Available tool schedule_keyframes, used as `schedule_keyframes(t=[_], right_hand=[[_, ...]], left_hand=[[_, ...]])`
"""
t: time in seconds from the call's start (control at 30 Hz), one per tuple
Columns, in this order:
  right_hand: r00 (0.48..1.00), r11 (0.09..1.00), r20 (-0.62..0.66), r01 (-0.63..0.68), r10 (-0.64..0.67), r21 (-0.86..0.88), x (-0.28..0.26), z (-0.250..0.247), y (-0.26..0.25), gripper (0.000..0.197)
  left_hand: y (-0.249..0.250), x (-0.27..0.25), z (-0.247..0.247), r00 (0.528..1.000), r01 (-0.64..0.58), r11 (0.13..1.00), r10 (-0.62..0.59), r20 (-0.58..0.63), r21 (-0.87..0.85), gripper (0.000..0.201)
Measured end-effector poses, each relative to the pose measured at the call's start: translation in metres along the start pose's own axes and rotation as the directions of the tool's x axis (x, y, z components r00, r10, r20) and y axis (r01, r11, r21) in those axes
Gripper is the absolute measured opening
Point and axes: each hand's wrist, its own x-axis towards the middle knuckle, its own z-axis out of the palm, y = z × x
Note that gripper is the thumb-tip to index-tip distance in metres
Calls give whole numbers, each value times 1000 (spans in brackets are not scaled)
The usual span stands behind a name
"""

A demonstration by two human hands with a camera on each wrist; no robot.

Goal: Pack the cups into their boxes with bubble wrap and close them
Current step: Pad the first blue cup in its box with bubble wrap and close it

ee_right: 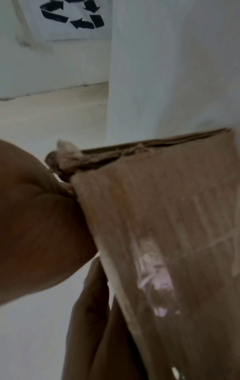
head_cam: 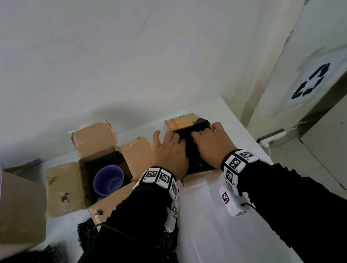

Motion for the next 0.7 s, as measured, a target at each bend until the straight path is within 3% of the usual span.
schedule_keyframes(t=[0.13,0.3,0.47,0.6,0.7], right_hand=[[999,994,-36,7,-11,-106,-4,6,-3,47],[990,993,-138,4,-21,-120,-3,10,2,16],[994,994,-110,12,-24,-113,-1,18,3,25],[999,994,-28,37,-39,-100,4,16,6,21],[995,996,-74,57,-62,-68,2,15,9,16]], left_hand=[[-5,-1,-6,999,41,997,-41,12,62,37],[-9,-3,-7,999,49,999,-49,-5,7,40],[-7,-4,-1,998,-9,999,7,-56,-37,53],[-12,-3,-1,998,-2,999,4,56,-35,61],[-13,1,-7,993,-2,999,-3,120,45,52]])
